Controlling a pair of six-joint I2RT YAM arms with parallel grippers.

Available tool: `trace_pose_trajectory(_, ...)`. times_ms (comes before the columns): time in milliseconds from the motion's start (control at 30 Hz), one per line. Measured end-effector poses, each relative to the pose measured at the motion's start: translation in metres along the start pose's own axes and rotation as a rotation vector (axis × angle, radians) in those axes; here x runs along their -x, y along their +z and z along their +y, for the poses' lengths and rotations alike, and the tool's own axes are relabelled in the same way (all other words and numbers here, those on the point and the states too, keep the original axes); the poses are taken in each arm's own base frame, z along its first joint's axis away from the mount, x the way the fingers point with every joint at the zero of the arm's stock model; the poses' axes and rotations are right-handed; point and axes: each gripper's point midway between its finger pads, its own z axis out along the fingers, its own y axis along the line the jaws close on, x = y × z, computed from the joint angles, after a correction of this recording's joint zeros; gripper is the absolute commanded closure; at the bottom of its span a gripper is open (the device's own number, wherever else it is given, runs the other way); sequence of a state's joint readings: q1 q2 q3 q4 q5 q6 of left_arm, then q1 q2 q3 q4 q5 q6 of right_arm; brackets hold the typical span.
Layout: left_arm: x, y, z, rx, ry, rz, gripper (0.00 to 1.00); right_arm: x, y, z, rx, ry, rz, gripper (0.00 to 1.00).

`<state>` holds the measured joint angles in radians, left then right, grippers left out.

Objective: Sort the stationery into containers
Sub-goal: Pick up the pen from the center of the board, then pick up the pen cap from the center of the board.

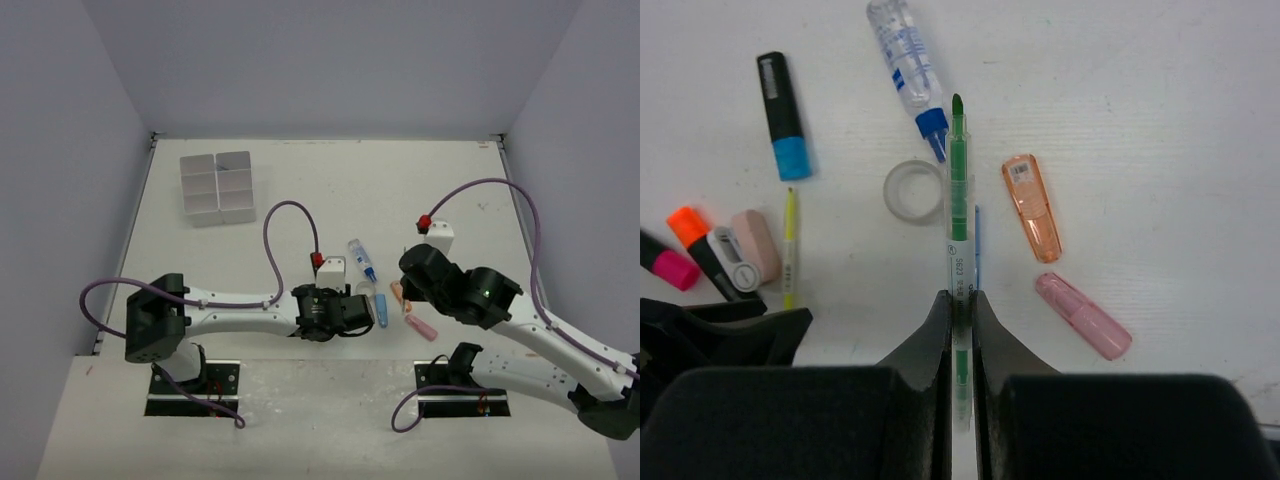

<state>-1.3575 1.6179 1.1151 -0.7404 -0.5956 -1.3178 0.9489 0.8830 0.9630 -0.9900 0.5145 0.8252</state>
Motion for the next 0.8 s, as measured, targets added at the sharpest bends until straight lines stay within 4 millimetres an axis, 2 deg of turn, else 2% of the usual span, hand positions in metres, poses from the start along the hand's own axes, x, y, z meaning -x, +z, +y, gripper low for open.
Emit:
trace_pose_trajectory(133, -0.009, 0.012, 0.006, 0.053, -0.014, 0.006, 0.62, -0.016, 0.011, -0.007, -0.044, -0.036, 0.047, 1.0)
trace_pose_trajectory(167, -0.011, 0.015, 0.007, 0.062, -0.015, 0.007, 0.68, -0.017, 0.011, -0.008, -0.047, -0.038, 0.05, 1.0)
trace_pose_trajectory(233, -0.014, 0.019, 0.008, 0.077, -0.016, 0.011, 0.71, -0.016, 0.01, -0.007, -0.042, -0.035, 0.046, 1.0)
trace_pose_trajectory(533, -0.024, 0.03, 0.013, 0.117, -0.019, 0.018, 0.71, -0.02, 0.012, -0.009, -0.044, -0.041, 0.052, 1.0)
trace_pose_trajectory(800, -0.026, 0.032, 0.014, 0.125, -0.029, 0.019, 0.71, -0.023, 0.014, -0.01, -0.04, -0.041, 0.054, 1.0)
